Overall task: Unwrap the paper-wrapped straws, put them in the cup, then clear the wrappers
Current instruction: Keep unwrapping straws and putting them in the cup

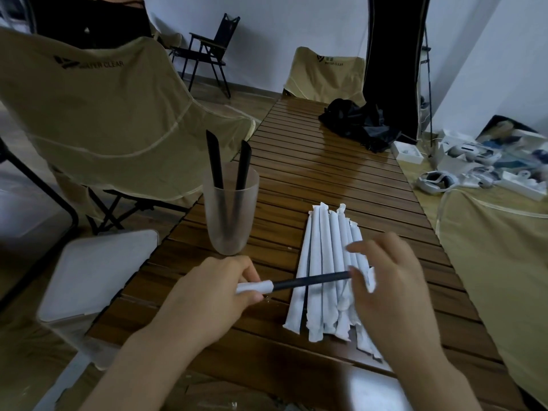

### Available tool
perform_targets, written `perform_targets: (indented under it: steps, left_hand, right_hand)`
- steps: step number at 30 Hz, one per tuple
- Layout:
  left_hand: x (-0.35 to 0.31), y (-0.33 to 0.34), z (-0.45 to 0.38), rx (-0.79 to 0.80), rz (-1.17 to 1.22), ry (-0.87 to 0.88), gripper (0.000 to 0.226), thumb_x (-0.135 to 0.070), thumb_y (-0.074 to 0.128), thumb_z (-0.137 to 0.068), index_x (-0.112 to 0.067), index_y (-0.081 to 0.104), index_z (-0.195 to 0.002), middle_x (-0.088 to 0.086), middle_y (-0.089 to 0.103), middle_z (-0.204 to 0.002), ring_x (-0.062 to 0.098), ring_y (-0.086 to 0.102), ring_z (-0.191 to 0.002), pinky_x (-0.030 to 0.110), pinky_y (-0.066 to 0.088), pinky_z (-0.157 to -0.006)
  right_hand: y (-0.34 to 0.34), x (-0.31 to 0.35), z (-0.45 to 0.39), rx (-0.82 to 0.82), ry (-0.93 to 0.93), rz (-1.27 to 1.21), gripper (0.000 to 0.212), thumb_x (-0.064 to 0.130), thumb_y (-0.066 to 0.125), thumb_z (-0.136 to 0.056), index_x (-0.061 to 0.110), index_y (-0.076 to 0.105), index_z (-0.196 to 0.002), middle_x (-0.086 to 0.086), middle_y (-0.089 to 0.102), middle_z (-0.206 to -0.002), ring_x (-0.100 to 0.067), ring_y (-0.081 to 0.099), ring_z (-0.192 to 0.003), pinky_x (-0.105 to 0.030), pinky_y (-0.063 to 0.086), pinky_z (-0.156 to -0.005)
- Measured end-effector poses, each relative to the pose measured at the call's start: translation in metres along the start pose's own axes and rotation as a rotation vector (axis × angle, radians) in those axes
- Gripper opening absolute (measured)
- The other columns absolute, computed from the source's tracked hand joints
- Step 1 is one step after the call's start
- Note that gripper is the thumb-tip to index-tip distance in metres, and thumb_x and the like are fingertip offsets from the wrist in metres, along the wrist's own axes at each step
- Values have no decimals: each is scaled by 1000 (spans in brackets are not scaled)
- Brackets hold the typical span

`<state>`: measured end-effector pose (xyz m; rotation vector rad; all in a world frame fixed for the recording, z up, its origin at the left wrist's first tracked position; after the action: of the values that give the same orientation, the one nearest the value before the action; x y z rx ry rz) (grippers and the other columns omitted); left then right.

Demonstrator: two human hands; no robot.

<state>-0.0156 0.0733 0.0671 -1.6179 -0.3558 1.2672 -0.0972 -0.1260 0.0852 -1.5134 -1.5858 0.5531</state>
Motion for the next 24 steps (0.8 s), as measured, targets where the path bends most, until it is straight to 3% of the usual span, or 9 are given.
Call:
perform_targets:
  steps: [3,6,10,12,14,20,24]
  left_hand:
    - [-7,-3,1,23,36,53,18,-42,63,-86,-41,56,-103,-18,60,-96,-1,58,-84,18,50,-77]
    - [-15,-3,1,42,72,125,18,-42,65,-85,-41,57,-101,-19,61,-95,-2,58,-88,20,49,-81]
    - [-15,-3,1,28,74,146,20,-51,58,-86,-41,56,-103,-19,62,-92,-4,58,-81,16,47,-73]
    - [-11,-7,0,-1,8,150,19,-53,48,-90,-40,58,-101,-18,59,-78,-6,54,-66,10,37,-59]
    - [-9,-12,1,-23,-41,157,19,-50,45,-93,-39,60,-98,-18,55,-70,-6,51,-61,11,31,-54]
    - [-10,-14,0,-50,-56,208,13,-50,50,-91,-43,60,-94,-21,58,-77,-10,52,-74,10,32,-55]
    - [-11,-13,1,-62,-40,245,13,-49,51,-91,-41,61,-91,-21,57,-75,-16,49,-79,9,32,-55]
  right_hand:
    - [14,25,6,129,-216,-9,28,23,79,-72,25,69,-98,7,61,-102,-14,57,-92,-28,43,-80]
    - [32,30,12,207,-311,6,24,26,83,-69,28,69,-89,10,67,-87,-13,63,-79,-27,44,-74]
    - [35,24,8,202,-245,-97,11,24,65,-74,27,70,-84,11,65,-73,-12,60,-60,-20,41,-63]
    - [33,22,8,199,-207,-137,12,23,63,-73,26,70,-83,12,66,-72,-11,60,-60,-22,46,-59]
    - [33,25,9,244,-191,-187,12,24,64,-76,25,69,-87,12,66,-77,-11,61,-66,-25,51,-61]
    - [33,31,12,327,-181,-264,18,29,65,-87,26,67,-105,13,66,-90,-6,59,-79,-23,52,-69]
    - [29,34,11,365,-153,-333,26,38,49,-92,26,66,-107,14,64,-93,0,56,-81,-9,43,-68]
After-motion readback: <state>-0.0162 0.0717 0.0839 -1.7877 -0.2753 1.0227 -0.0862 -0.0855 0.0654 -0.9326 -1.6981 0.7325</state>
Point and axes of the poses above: each hand's wrist, its own z-axis away from the middle knuckle, its own y-axis out of the palm, x = y × z, the point moved 3 cm from there along -z, towards the middle knuckle
